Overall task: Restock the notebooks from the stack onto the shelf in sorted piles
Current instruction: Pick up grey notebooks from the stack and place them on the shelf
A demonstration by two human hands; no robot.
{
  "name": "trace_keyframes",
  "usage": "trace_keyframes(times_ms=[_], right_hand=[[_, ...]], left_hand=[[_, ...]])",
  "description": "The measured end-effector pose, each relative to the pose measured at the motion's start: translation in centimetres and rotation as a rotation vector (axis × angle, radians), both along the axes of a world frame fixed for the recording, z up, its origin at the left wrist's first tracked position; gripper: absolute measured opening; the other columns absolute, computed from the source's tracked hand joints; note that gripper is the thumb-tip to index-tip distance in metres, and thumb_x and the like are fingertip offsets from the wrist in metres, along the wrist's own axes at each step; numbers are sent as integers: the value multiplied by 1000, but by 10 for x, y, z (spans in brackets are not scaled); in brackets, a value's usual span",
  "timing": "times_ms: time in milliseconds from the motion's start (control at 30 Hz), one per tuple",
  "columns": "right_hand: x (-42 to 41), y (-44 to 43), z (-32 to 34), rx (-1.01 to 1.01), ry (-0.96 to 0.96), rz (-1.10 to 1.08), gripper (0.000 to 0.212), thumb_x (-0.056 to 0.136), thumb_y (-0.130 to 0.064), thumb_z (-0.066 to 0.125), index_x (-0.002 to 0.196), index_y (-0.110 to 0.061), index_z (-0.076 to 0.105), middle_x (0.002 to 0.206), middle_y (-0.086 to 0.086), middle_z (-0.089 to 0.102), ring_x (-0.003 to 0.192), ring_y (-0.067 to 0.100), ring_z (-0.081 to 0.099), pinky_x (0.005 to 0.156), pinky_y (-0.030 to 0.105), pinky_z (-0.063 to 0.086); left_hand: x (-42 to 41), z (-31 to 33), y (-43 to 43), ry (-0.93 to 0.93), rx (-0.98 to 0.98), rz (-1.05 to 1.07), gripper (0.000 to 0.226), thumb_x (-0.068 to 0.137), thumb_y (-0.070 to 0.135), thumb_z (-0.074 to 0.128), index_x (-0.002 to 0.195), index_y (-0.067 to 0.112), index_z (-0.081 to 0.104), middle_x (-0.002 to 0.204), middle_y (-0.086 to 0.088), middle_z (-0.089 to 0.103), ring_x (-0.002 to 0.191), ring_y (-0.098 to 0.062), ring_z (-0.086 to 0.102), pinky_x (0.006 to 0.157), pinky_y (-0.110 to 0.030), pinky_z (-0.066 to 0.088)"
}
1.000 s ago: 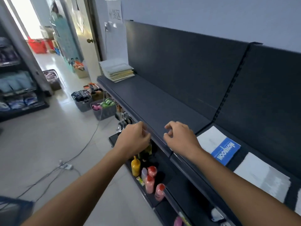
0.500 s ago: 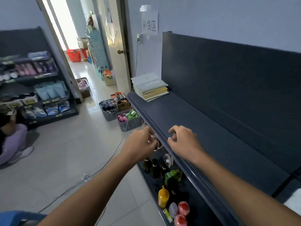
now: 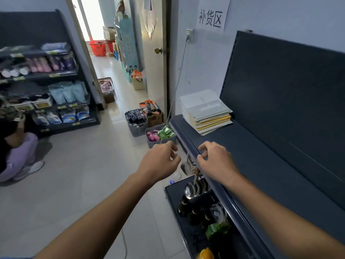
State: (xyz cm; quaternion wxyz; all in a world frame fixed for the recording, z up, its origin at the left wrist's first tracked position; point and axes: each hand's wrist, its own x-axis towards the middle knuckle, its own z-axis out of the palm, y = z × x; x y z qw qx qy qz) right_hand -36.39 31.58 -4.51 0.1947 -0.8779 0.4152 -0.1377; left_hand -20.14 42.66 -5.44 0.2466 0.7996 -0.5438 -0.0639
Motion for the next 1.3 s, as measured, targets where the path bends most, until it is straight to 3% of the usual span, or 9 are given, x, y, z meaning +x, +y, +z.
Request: trace_keyframes(times_ms=[200,500,733,1033,1167,1300], right_hand=[[75,-37,0,-1,10,-127,23,94,-32,59,117,-28,60,104,-9,61,88,14,60,79,34,51],[131,-93,6,7,13,-325,24,93,-32,57,117,-28,59,101,-10,59,89,16,60,79,38,54],[139,-158,-2,35,2,-478,28,93,-33,54,121,-28,57,105,-10,61,91,16,60,74,34,48],[125,-212,-14,95,-48,-641,30,91,-29,54,120,-22,59,108,-4,66,103,23,61,82,37,52],[124,-223,-17,150,-29,-742,27,89,-30,55,115,-24,60,103,-4,67,95,23,64,81,39,54],[129,-227,-22,183,-58,-815,17,88,-28,56,103,-21,60,86,-6,63,79,19,63,67,35,51]], left_hand=[[87,3,-58,15,-11,-102,24,89,37,55,106,24,65,87,14,63,83,-10,63,76,-38,59],[157,15,-147,-8,-5,-281,32,88,39,53,113,22,65,93,10,68,85,-11,65,78,-39,59],[169,25,-236,-33,-11,-396,36,91,37,52,119,20,64,99,11,71,87,-10,66,81,-35,58],[154,22,-335,-71,23,-547,35,92,33,51,121,18,65,107,6,71,91,-15,64,82,-38,57],[149,16,-362,-112,19,-604,33,94,31,53,122,17,64,114,0,67,99,-20,63,83,-39,56],[154,10,-388,-207,-14,-554,40,95,28,54,130,9,56,127,-10,53,117,-29,51,88,-39,51]])
